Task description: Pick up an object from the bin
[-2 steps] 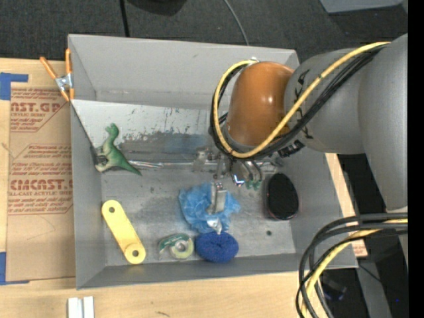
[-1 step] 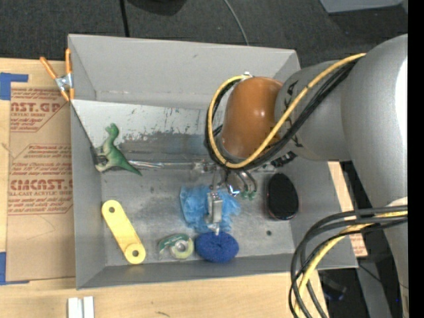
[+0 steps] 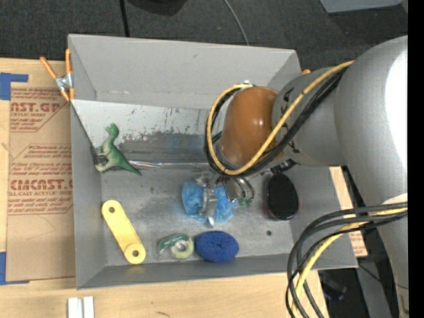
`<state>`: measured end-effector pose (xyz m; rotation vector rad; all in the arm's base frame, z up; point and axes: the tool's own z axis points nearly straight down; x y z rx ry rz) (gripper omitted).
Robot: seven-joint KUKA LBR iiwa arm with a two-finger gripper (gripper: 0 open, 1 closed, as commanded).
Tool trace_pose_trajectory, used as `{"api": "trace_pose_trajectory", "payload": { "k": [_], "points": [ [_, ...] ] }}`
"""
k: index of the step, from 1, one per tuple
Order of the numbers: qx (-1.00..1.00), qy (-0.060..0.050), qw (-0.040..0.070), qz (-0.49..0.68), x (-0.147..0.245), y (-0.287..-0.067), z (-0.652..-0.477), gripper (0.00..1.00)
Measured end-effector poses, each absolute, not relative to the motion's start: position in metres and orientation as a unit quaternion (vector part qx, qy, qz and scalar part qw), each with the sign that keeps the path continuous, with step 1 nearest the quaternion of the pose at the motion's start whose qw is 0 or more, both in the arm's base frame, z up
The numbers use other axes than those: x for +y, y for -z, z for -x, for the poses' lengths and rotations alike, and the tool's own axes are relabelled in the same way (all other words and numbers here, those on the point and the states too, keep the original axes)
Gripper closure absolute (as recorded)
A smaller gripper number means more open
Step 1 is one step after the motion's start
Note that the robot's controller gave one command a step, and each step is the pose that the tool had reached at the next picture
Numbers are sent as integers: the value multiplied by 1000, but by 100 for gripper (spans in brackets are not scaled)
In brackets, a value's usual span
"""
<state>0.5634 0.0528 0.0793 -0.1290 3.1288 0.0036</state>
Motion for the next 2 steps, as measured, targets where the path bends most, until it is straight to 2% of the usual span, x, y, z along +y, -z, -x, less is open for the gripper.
{"api": "trace_pose_trajectory", "payload": {
  "k": [2],
  "points": [
    [999, -1, 5, 41, 53, -80, -563, 100]
  ]
}}
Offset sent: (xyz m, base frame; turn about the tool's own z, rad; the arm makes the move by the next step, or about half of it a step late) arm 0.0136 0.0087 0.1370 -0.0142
